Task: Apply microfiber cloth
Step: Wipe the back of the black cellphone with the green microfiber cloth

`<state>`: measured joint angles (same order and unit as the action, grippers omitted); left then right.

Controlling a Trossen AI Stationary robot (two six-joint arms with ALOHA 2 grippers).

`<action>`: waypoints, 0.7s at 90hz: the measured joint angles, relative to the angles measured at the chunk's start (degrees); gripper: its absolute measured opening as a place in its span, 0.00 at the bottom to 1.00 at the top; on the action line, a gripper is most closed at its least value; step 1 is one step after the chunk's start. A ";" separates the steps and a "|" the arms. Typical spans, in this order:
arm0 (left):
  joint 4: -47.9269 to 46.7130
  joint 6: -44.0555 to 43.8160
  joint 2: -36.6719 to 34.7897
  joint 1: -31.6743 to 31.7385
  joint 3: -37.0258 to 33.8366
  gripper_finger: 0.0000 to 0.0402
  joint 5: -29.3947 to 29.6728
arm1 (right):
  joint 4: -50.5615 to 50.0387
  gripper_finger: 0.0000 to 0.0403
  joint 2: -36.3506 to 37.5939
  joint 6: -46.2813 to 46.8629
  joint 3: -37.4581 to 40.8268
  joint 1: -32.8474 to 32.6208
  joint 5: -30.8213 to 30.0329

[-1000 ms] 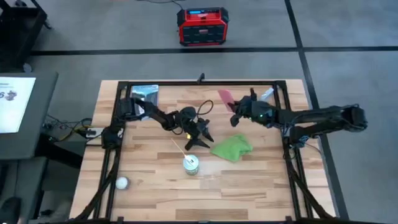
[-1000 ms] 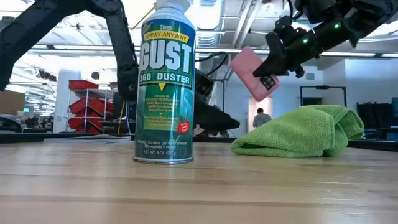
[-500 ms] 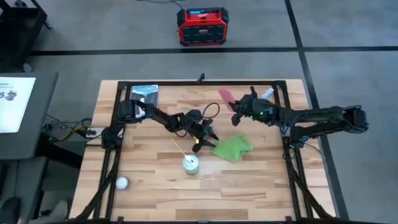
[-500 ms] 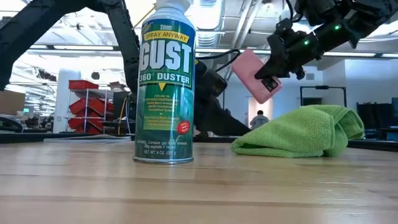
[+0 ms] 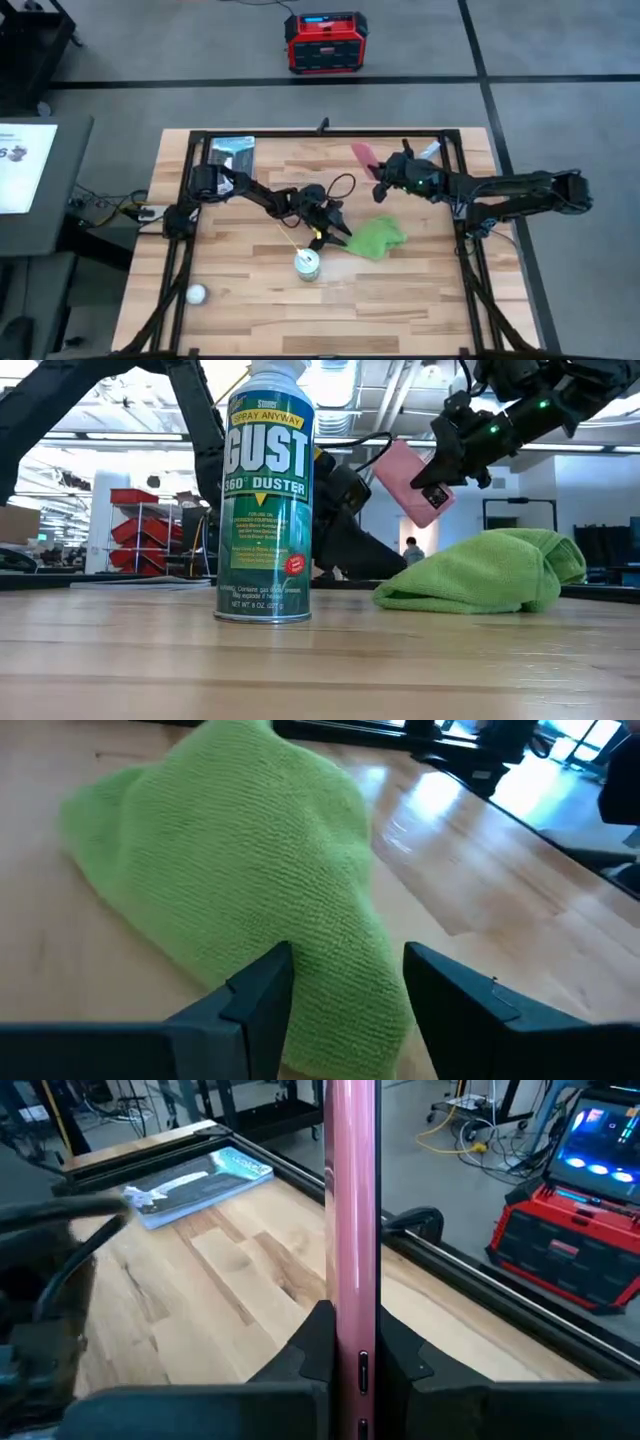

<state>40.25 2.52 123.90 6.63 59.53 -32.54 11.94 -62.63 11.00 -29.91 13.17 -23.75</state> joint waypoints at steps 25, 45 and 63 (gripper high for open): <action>0.86 -3.01 4.88 -2.29 3.23 0.43 7.26 | 0.05 0.03 0.00 0.03 0.02 -0.94 0.04; -0.28 -5.25 9.99 -3.33 10.52 0.27 7.35 | -1.10 0.03 0.00 0.54 0.03 -2.80 -0.60; -2.45 -1.31 7.90 -3.63 11.22 0.02 6.79 | -1.50 0.03 0.06 0.55 0.03 -3.25 -2.21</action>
<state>37.80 1.22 131.80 3.01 70.75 -25.75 10.44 -62.57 11.56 -29.89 9.92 -25.96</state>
